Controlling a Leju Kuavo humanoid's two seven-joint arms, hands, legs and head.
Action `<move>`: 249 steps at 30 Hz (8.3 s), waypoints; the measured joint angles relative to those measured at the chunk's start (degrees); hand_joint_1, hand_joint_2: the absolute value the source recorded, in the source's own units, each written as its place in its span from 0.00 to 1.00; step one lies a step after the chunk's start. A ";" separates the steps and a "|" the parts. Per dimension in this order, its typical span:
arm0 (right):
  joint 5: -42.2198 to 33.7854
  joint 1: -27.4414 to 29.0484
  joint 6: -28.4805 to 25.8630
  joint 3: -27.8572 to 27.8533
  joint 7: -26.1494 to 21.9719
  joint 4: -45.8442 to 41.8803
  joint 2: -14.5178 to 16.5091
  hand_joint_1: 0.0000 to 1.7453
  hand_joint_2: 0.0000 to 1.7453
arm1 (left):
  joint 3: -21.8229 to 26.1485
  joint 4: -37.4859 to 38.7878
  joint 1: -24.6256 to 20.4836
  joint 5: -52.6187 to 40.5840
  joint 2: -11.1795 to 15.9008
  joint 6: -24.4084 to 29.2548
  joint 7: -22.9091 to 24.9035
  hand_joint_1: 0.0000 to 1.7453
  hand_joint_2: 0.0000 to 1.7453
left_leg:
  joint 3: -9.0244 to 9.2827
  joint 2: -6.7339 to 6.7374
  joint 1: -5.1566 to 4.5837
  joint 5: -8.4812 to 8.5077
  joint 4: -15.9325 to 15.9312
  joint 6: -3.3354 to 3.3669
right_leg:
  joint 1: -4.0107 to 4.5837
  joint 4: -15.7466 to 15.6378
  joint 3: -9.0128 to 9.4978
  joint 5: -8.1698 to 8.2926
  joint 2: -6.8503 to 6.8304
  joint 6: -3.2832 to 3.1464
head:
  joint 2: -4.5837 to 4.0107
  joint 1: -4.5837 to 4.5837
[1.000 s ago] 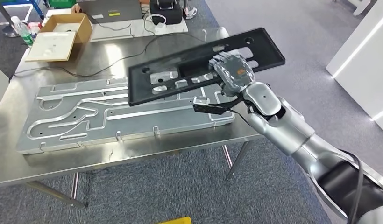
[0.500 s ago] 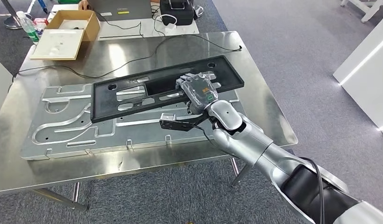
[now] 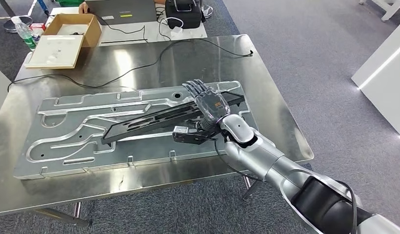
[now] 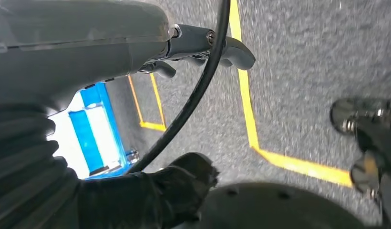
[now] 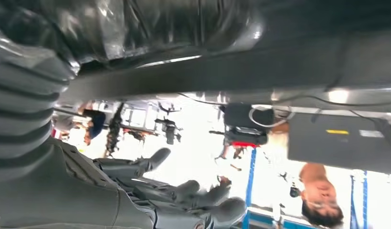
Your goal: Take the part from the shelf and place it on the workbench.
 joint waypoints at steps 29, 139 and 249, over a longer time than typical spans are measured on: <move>-0.63 1.67 2.81 0.23 -0.96 -7.64 0.97 0.00 0.00 | 1.00 -0.02 -0.10 -0.19 0.03 0.98 -0.04 0.00 0.00 | -1.18 0.57 2.93 0.04 1.29 -4.50 | -3.41 2.91 -0.87 -1.48 0.53 1.63 | 0.01 -0.04; -45.15 41.27 11.02 -41.61 7.46 40.52 11.92 0.00 1.00 | 4.07 0.08 -0.30 -1.92 -0.79 3.78 -2.57 0.00 0.00 | -3.14 0.07 -0.71 5.73 -2.72 1.92 | 0.81 -1.41 7.27 -6.60 -0.74 0.42 | -0.02 -0.09; -40.13 42.42 12.61 -45.04 2.51 43.12 15.95 0.00 1.00 | 1.87 0.04 -0.28 -6.33 -5.24 10.75 -3.27 0.00 0.00 | -5.87 -1.86 -0.40 -3.24 8.47 -1.59 | -0.51 -4.10 7.45 -3.31 0.21 -2.55 | -0.02 -0.21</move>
